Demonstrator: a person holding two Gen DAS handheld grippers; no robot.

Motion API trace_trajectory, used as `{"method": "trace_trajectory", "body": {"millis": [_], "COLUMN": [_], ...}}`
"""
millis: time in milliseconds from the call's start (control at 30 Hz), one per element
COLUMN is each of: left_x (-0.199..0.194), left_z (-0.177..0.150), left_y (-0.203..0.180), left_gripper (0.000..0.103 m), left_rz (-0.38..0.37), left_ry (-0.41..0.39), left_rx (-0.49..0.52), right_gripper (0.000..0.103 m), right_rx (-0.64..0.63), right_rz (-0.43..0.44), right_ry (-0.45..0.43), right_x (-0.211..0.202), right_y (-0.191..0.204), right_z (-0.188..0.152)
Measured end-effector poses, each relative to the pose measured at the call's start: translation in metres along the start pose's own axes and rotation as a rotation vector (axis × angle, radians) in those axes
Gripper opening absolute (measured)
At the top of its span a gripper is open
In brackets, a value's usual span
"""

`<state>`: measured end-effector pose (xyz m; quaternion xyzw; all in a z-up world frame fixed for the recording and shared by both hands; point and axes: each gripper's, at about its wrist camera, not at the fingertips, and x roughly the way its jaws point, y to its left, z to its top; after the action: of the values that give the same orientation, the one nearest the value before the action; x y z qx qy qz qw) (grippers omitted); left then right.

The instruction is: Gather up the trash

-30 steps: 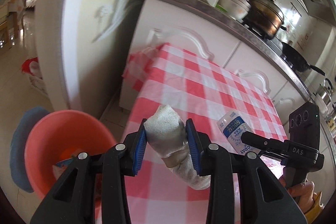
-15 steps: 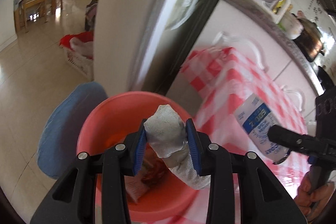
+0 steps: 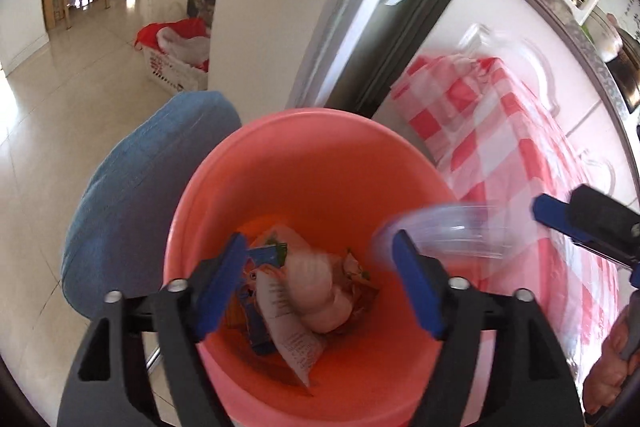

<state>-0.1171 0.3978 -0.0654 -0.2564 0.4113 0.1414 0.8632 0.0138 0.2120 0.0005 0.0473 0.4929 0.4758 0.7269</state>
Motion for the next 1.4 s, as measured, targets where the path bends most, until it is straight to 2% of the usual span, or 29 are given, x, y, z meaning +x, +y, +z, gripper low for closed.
{"method": "trace_trajectory", "body": {"millis": [33,100,167,200,333,433,567,700,867,1000,1100,1400], "left_x": [-0.001,-0.003,-0.008,-0.012,-0.02,-0.028,-0.042,-0.063,-0.094,-0.118,-0.133,-0.174], "left_z": [-0.001,-0.001,-0.001,-0.001,0.003,0.005,0.01,0.014,0.015,0.008,-0.003,-0.033], "left_y": [0.002,0.004,0.003,0.001,-0.006,-0.013,-0.028,-0.056,-0.102,-0.151,-0.185,-0.273], "left_gripper": [0.082,0.084,0.092,0.093,0.093,0.093,0.093,0.093,0.095,0.097,0.097,0.098], "left_rz": [0.002,-0.001,0.029,0.054,0.105,0.147,0.18,0.187,0.145,0.082,0.04,-0.089], "left_ry": [-0.002,-0.005,-0.019,-0.03,-0.04,-0.047,-0.096,-0.164,-0.246,-0.306,-0.325,-0.344], "left_rx": [-0.005,-0.012,-0.003,0.009,0.055,0.078,0.111,0.17,0.245,0.321,0.37,0.48], "right_gripper": [0.063,0.079,0.08,0.08,0.083,0.084,0.085,0.086,0.087,0.087,0.092,0.093], "right_rx": [0.001,0.003,-0.004,-0.002,0.018,0.017,-0.001,0.031,0.056,0.076,0.093,0.109], "right_rz": [-0.006,-0.059,-0.089,-0.103,-0.151,-0.226,-0.339,-0.393,-0.449,-0.5,-0.538,-0.692], "right_ry": [-0.014,-0.046,-0.088,-0.106,-0.169,-0.216,-0.261,-0.278,-0.322,-0.361,-0.395,-0.544], "right_x": [-0.004,-0.016,-0.031,-0.038,-0.064,-0.086,-0.113,-0.133,-0.165,-0.199,-0.225,-0.313], "right_y": [0.0,0.0,-0.003,-0.005,-0.017,-0.025,-0.033,-0.044,-0.056,-0.058,-0.057,-0.043], "right_z": [-0.001,-0.005,-0.01,-0.013,-0.024,-0.035,-0.052,-0.061,-0.075,-0.09,-0.101,-0.138]}}
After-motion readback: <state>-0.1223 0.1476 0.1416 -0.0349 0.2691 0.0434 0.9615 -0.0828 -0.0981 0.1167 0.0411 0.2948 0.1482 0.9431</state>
